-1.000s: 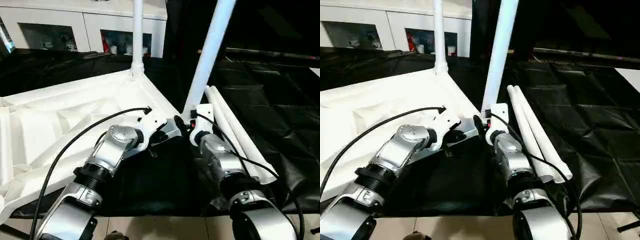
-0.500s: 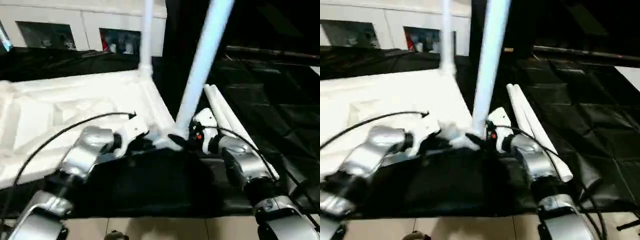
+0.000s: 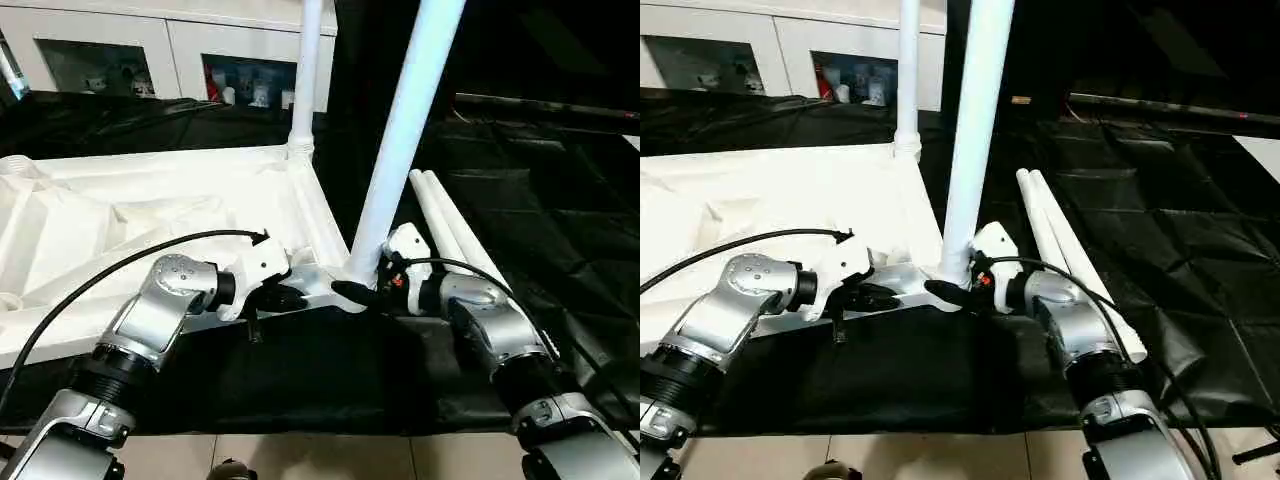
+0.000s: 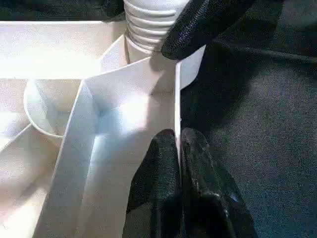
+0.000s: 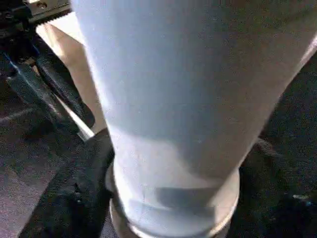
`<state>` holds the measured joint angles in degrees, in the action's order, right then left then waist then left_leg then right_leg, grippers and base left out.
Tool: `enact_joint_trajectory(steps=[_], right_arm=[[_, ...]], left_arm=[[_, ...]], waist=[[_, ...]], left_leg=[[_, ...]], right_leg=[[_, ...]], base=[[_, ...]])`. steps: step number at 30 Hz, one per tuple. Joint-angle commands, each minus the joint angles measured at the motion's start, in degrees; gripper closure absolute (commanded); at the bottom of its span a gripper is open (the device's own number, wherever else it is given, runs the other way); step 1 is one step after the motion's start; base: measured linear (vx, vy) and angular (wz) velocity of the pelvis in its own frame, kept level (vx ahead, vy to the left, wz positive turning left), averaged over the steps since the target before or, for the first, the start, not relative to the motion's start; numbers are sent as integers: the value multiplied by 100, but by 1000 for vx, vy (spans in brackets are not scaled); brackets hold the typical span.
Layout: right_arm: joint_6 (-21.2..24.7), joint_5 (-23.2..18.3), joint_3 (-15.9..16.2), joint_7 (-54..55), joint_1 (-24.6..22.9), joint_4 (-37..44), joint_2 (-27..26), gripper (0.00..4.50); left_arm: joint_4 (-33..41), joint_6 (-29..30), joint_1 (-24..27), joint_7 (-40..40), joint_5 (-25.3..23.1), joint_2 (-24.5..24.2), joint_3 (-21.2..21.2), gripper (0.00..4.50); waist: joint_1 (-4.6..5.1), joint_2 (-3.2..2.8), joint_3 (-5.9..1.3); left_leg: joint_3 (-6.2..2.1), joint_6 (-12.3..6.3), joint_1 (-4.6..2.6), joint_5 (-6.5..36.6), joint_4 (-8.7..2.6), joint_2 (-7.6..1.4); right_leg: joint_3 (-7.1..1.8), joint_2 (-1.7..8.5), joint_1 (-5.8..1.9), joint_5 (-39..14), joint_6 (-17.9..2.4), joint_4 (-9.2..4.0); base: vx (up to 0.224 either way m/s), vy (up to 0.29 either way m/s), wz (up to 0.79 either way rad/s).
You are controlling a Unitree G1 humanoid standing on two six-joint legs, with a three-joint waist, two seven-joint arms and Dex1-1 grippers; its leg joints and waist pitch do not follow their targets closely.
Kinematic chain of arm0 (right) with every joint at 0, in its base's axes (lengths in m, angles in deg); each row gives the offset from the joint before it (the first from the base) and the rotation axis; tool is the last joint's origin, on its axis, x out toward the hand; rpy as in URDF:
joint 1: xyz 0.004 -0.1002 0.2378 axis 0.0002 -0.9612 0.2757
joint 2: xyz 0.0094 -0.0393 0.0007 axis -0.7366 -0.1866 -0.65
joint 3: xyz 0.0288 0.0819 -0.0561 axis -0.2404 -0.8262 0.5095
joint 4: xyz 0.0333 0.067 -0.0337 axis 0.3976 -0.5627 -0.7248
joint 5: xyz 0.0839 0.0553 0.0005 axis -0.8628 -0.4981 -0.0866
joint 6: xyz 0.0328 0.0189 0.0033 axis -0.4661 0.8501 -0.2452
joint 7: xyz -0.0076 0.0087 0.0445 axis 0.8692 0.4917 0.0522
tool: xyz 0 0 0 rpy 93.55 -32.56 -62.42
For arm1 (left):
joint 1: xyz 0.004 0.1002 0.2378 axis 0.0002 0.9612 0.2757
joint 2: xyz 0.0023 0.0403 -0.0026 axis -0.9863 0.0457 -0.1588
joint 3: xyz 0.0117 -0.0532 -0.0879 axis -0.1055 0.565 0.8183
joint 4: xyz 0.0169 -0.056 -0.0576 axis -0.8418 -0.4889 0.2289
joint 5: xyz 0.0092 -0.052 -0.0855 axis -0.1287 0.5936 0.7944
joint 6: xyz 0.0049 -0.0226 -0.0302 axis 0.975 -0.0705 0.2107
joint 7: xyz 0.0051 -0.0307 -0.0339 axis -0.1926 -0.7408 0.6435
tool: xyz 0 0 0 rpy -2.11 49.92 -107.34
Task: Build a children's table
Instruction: Rotate leg to tighten
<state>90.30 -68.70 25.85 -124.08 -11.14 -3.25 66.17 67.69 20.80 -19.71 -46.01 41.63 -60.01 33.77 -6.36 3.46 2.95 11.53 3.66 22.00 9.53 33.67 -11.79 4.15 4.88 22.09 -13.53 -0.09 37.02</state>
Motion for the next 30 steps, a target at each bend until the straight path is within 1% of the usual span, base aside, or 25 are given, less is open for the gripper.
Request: enact_joint_trajectory(steps=[1, 3, 6, 7, 9, 10, 11, 12, 13, 14, 15, 16, 17, 18, 19, 20, 21, 22, 23, 24, 26, 28, 30], right_arm=[[51, -41, -114, 79, 33, 22, 61, 149], [53, -54, -109, 80, 22, 20, 47, 165], [97, -94, -143, 55, -38, 58, 0, 172], [110, -151, -204, 97, -67, 55, -49, 173], [92, -224, -360, 350, -60, -63, -160, 174], [48, -249, -521, 736, -25, -251, -289, 174], [29, -243, -564, 874, -10, -318, -329, 174], [-32, -195, -702, 1458, 50, -572, -500, 174], [-36, -190, -715, 1521, 56, -597, -518, 175], [-60, -141, -852, 2226, 140, -844, -714, 175], [-56, -137, -897, 2430, 166, -912, -773, 175], [-32, -115, -971, 2856, 225, -1045, -893, 175], [-16, -89, -1009, 3152, 270, -1131, -977, 175], [-32, -19, -1001, 3444, 315, -1200, -1062, 175], [-11, 66, -981, 3898, 409, -1288, -1266, 175], [-21, 131, -955, 4067, 449, -1305, -1367, 175], [-27, 160, -944, 4120, 465, -1305, -1409, 175], [-129, 290, -839, 4076, 506, -1333, -1481, 175], [-160, 325, -812, 4055, 517, -1343, -1495, 175], [-264, 393, -718, 3888, 528, -1327, -1535, 175], [-394, 308, -750, 3697, 535, -1337, -1586, 175], [-501, 235, -770, 3570, 539, -1331, -1605, 105], [-532, 131, -801, 3373, 514, -1252, -1573, 99]], left_arm=[[229, 14, 99, -268, 236, 43, -81, 450], [233, 12, 118, -277, 231, 39, -88, 450], [230, 33, 117, -268, 226, 36, -90, 450], [232, 85, 118, -259, 254, 61, -74, 450], [185, 127, 96, -137, 247, 148, -49, 450], [98, 174, 53, 48, 201, 262, -35, 450], [64, 193, 36, 112, 181, 300, -34, 450], [-130, 240, -69, 475, 43, 500, -42, 450], [-155, 242, -83, 522, 25, 524, -43, 450], [-404, 304, -236, 1008, -158, 790, -59, 450], [-480, 312, -284, 1165, -214, 869, -61, 450], [-652, 356, -392, 1513, -314, 1053, -47, 450], [-777, 392, -472, 1767, -378, 1184, -34, 450], [-923, 415, -561, 2046, -449, 1322, -27, 450], [-1168, 430, -713, 2418, -562, 1549, -63, 450], [-1259, 419, -768, 2552, -608, 1639, -83, 450], [-1287, 411, -785, 2590, -624, 1669, -91, 450], [-1332, 399, -815, 2638, -655, 1727, -87, 450], [-1342, 395, -821, 2646, -663, 1740, -83, 450], [-1351, 339, -833, 2643, -669, 1759, -65, 450], [-1359, 328, -837, 2617, -681, 1770, -39, 450], [-1333, 302, -817, 2549, -674, 1747, -34, 450], [-1258, 232, -761, 2423, -653, 1651, -37, 450]], waist=[[3, 2, -354], [4, 5, -355], [8, 8, -357], [7, 0, -355], [15, 6, -354], [22, 6, -351], [32, 7, -352], [46, 0, -350], [61, -6, -339], [60, 12, -348], [78, 2, -329], [71, -10, -336], [75, 2, -333], [76, -4, -334], [66, 10, -340], [68, 3, -343], [57, -5, -347], [49, 9, -355], [47, 8, -353], [42, 12, -358], [36, 28, -348], [32, 22, -348], [30, 20, -348]], left_leg=[[-97, -176, -133, 733, -369, -210], [-97, -175, -133, 716, -369, -210], [-95, -179, -134, 700, -365, -206], [-94, -175, -136, 711, -367, -207], [-92, -166, -134, 711, -370, -209], [-97, -151, -125, 719, -375, -206], [-95, -115, -137, 735, -380, -211], [-101, -75, -142, 772, -386, -212], [-99, -4, -162, 860, -399, -213], [-104, 26, -162, 874, -397, -217], [-98, 86, -168, 945, -412, -213], [-106, 119, -181, 997, -412, -211], [-107, 164, -186, 1085, -419, -209], [-100, 189, -187, 1107, -413, -207], [-105, 197, -192, 1128, -412, -203], [-104, 189, -186, 1104, -411, -194], [-106, 198, -184, 1093, -411, -198], [-112, 169, -159, 1037, -407, -192], [-110, 153, -154, 1027, -406, -189], [-110, 106, -141, 994, -399, -185], [-108, 50, -141, 1005, -401, -186], [-111, 31, -144, 1045, -404, -193], [-115, -2, -132, 1055, -404, -194]], right_leg=[[-304, 384, -219, -142, -1262, -417], [-302, 382, -220, -107, -1270, -415], [-303, 377, -222, -72, -1281, -409], [-304, 379, -220, -70, -1286, -412], [-308, 384, -219, -66, -1297, -409], [-306, 385, -222, -96, -1294, -410], [-309, 389, -212, -150, -1296, -416], [-307, 391, -210, -234, -1288, -425], [-315, 393, -189, -369, -1280, -452], [-310, 393, -202, -395, -1265, -444], [-325, 391, -180, -508, -1240, -468], [-322, 398, -182, -585, -1222, -476], [-325, 405, -183, -726, -1174, -498], [-332, 400, -170, -733, -1127, -502], [-333, 398, -177, -743, -1063, -508], [-337, 392, -168, -713, -1045, -501], [-334, 395, -175, -660, -1004, -505], [-328, 391, -196, -552, -960, -489], [-326, 389, -194, -523, -946, -491], [-327, 394, -205, -440, -937, -484], [-324, 390, -203, -457, -923, -491], [-324, 391, -197, -549, -915, -498], [-323, 397, -205, -536, -917, -499]], base=[[0, 0, 0], [0, 0, 0], [0, 0, 0], [0, 0, 0], [0, 0, 0], [0, 0, 0], [0, 0, 0], [0, 0, 0], [0, 0, 0], [0, 0, 0], [0, 0, 0], [0, 0, 0], [0, 0, 0], [0, 0, 0], [0, 0, 0], [0, 0, 0], [0, 0, 0], [0, 0, 0], [0, 0, 0], [0, 0, 0], [0, 0, 0], [0, 0, 0], [0, 0, 0]])
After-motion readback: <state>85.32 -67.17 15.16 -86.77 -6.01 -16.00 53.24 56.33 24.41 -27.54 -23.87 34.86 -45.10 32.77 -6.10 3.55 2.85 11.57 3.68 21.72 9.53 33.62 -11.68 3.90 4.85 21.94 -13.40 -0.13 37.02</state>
